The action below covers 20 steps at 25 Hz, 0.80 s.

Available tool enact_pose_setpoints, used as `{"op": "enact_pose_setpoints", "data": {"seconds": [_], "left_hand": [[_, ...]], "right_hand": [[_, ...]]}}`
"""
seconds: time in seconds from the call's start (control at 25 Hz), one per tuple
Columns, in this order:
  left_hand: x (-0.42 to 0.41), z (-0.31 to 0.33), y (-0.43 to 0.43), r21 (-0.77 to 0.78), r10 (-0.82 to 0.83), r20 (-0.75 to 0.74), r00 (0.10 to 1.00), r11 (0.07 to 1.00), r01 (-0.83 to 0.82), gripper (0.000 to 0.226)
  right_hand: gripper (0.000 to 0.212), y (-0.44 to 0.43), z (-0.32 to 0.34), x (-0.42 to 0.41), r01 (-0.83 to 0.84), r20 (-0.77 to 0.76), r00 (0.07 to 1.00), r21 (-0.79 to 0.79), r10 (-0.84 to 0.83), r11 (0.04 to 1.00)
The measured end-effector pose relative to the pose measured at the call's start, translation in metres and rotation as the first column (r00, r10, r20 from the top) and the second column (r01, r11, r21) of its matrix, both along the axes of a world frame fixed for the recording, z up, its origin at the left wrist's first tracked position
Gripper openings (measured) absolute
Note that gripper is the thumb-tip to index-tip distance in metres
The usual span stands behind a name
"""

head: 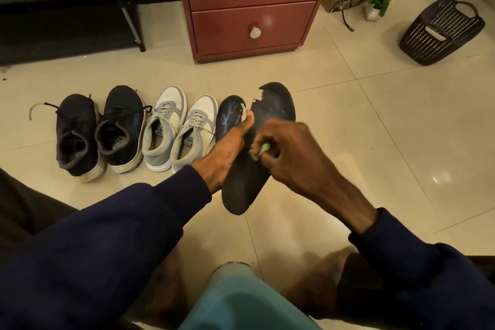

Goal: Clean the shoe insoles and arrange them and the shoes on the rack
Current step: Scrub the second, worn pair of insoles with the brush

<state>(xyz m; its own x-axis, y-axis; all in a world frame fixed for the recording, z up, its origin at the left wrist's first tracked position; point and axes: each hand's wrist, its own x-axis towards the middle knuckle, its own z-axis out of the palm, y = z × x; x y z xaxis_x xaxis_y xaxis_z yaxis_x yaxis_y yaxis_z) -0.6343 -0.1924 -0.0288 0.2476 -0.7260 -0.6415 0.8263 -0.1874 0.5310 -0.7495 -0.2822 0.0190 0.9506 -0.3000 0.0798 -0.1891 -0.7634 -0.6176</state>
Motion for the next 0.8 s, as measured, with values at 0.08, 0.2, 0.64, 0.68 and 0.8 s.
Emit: {"op": "enact_pose_setpoints", "data": {"seconds": [0.08, 0.2, 0.64, 0.68, 0.8], "left_hand": [[-0.007, 0.0, -0.001, -0.015, -0.021, -0.023, 1.0, 1.0, 0.02, 0.044], [0.002, -0.001, 0.0, 0.01, -0.004, -0.03, 1.0, 1.0, 0.004, 0.044], [0.012, 0.003, -0.002, -0.017, 0.162, -0.121, 0.979, 0.986, -0.165, 0.057], [0.014, 0.005, -0.002, -0.022, 0.168, -0.14, 0.976, 0.985, -0.172, 0.058], [0.017, 0.002, -0.005, -0.007, 0.223, -0.065, 0.973, 0.975, -0.224, 0.053]], "right_hand": [[0.024, -0.015, -0.003, -0.002, 0.159, 0.042, 0.987, -0.087, -0.156, 0.983], [0.023, 0.004, 0.005, -0.003, 0.014, 0.045, 0.999, 0.073, -0.018, 0.997], [0.02, 0.021, 0.011, -0.004, -0.181, 0.0, 0.983, 0.155, 0.183, 0.971], [0.02, 0.022, 0.013, -0.004, -0.219, -0.031, 0.973, 0.202, 0.229, 0.955], [0.02, 0.002, 0.006, -0.004, -0.057, 0.055, 0.997, 0.065, 0.054, 0.996]]}}
